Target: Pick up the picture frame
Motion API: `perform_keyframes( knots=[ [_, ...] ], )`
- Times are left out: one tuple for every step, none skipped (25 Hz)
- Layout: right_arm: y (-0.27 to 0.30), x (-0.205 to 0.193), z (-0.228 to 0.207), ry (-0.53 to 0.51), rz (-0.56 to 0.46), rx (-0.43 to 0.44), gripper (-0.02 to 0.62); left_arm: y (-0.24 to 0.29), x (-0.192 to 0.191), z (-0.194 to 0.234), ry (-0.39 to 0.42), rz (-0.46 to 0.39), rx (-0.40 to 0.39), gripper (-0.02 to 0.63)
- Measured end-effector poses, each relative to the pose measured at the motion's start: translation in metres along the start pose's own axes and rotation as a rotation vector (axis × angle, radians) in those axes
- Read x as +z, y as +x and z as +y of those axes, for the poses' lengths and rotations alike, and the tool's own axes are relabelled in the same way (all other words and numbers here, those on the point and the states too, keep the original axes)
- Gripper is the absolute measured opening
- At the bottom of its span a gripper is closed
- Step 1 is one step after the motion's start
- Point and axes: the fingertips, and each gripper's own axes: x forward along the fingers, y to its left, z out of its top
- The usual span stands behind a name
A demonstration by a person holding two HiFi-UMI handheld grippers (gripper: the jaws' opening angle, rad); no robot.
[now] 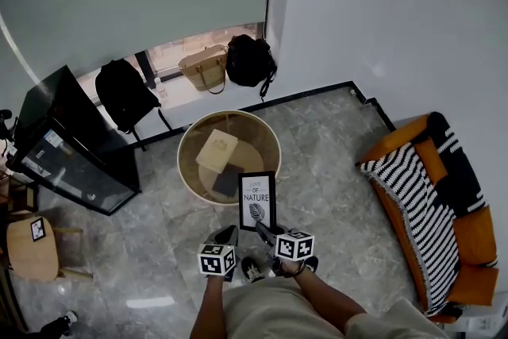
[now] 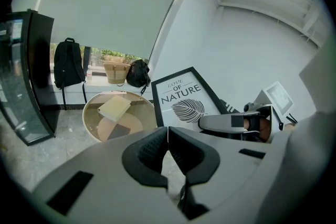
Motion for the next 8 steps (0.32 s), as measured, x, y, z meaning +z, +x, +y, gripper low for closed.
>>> perform_keyframes(
  knots=[
    [0.0, 0.0007, -0.0002, 0.0, 0.0, -0.001, 0.069, 0.0004, 0.0005, 0.0, 0.0, 0.001, 0.0, 0.021],
    [0.0003, 0.001, -0.0003, 0.0, 0.0, -0.003, 0.069, 0.0006, 0.0009, 0.0003, 0.001, 0.001, 0.0, 0.021],
    [0.0008, 0.0011, -0.0002, -0.001, 0.001, -0.005, 0.069, 0.0007, 0.0011, 0.0009, 0.002, 0.002, -0.001, 0.021],
    [0.0015, 0.0012, -0.0004, -0.001, 0.001, -0.006, 0.068, 0.0011, 0.0013, 0.0014, 0.003, 0.002, -0.002, 0.021],
    [0.002, 0.0015, -0.0007, -0.001, 0.001, -0.006, 0.069, 0.0017, 0.0016, 0.0018, 0.004, 0.002, -0.003, 0.021],
    [0.0023, 0.002, -0.0014, 0.0, 0.001, -0.007, 0.069, 0.0026, 0.002, 0.0019, 0.004, 0.002, -0.004, 0.021],
    [0.0025, 0.0027, -0.0023, 0.0, 0.001, -0.008, 0.069, 0.0035, 0.0025, 0.0019, 0.005, 0.001, -0.005, 0.021],
    [0.0027, 0.0035, -0.0032, 0.0, 0.001, -0.008, 0.069, 0.0045, 0.0031, 0.0019, 0.005, 0.001, -0.006, 0.021]
  ],
)
